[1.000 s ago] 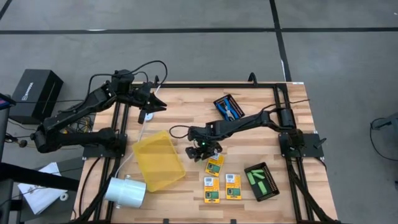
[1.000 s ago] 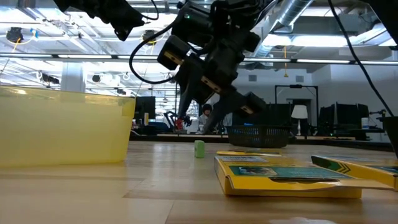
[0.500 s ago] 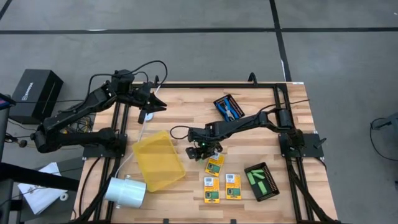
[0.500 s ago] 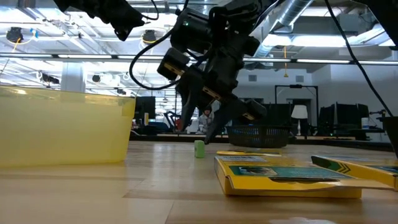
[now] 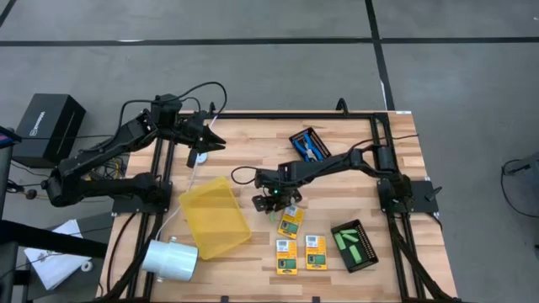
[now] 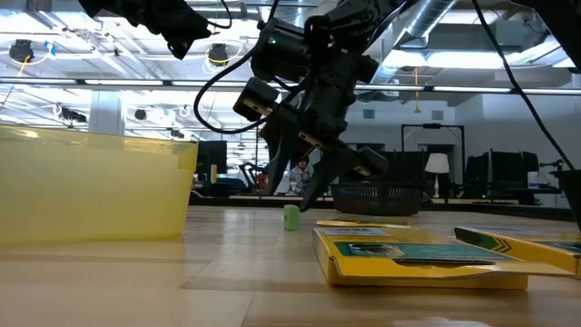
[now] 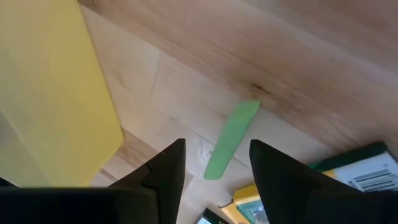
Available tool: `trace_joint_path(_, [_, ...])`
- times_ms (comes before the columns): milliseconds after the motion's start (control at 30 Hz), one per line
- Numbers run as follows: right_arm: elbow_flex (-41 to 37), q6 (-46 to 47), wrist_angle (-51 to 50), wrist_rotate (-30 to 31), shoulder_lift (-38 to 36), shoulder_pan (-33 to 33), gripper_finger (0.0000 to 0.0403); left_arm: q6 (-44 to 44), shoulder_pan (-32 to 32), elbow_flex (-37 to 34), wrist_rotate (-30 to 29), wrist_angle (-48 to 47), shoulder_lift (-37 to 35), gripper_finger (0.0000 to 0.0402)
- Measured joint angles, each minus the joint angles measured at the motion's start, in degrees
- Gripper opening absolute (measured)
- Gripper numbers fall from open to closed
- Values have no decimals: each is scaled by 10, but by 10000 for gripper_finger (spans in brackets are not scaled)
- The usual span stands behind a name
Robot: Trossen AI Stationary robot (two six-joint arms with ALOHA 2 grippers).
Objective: Pick & Place School Supplies
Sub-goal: Put the green eraser into the bottom black bin
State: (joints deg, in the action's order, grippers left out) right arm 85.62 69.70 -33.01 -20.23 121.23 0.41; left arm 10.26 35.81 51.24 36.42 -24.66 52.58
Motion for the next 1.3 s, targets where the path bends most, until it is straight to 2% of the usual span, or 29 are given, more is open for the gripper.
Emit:
trace_joint_path(800, [-34, -8, 27, -9, 0, -8, 152, 0, 0, 0, 0, 0, 0, 74])
trace_joint_path(900, [-34, -12, 39, -20, 0, -9, 118, 0, 0, 0, 0, 0, 0, 74])
trace_joint_path(1000, [-34, -26, 44, -30, 0, -10, 34, 0, 0, 0, 0, 0, 0, 74])
trace_joint_path(1033, [-34, -34, 48, -29, 0, -10, 18, 0, 0, 0, 0, 0, 0, 74])
trace_joint_path(1300, [-34, -44, 47, -2, 0, -14, 0, 0, 0, 0, 0, 1, 0, 74])
